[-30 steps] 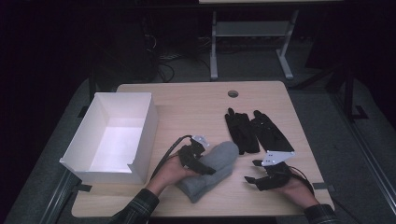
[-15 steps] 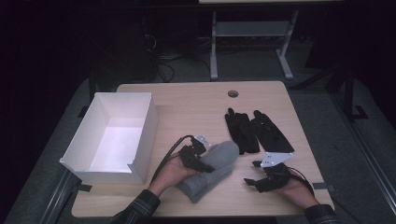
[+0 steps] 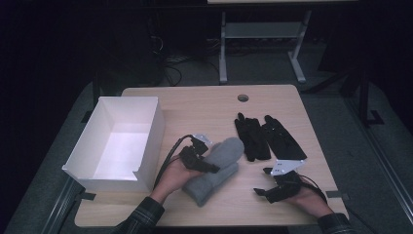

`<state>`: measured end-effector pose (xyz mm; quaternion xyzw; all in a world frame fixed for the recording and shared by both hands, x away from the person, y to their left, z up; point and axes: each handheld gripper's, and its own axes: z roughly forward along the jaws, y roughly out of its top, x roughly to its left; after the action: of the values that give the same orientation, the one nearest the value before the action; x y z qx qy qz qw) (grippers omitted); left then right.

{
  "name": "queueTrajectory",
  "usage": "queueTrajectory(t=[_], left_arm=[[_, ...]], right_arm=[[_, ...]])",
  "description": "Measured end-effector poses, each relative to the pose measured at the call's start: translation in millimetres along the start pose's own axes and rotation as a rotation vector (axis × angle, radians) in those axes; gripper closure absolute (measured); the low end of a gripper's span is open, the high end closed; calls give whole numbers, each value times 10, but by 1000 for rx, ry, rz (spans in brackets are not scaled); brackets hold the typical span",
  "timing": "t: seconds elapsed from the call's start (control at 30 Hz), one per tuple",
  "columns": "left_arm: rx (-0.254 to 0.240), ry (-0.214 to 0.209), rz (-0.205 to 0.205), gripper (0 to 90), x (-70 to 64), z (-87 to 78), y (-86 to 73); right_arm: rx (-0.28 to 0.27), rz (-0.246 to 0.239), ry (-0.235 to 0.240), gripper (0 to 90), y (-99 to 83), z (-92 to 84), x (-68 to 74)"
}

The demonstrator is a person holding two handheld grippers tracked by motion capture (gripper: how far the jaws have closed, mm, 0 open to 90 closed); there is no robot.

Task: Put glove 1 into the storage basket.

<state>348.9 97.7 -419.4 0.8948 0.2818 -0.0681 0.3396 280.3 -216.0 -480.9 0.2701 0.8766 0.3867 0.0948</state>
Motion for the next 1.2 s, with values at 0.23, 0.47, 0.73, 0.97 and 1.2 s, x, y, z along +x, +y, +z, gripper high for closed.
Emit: queueTrajectory(t=[0.23, 0.47, 0.73, 0.97, 1.2], left_arm=[[-41, 49, -9, 721, -36, -291, 128], [-75, 97, -8, 722, -49, -604, 309], [-118, 149, -9, 722, -58, -988, 475], [-151, 181, -15, 722, -13, -1336, 574], [-184, 217, -53, 722, 87, -1652, 560]], right_arm=[[1, -10, 2, 157, 0, 5, -1], [-2, -10, 3, 157, 1, 6, -2], [0, -4, 3, 157, 1, 4, 1], [1, -2, 0, 157, 2, 3, 2], [1, 1, 1, 157, 2, 3, 3]])
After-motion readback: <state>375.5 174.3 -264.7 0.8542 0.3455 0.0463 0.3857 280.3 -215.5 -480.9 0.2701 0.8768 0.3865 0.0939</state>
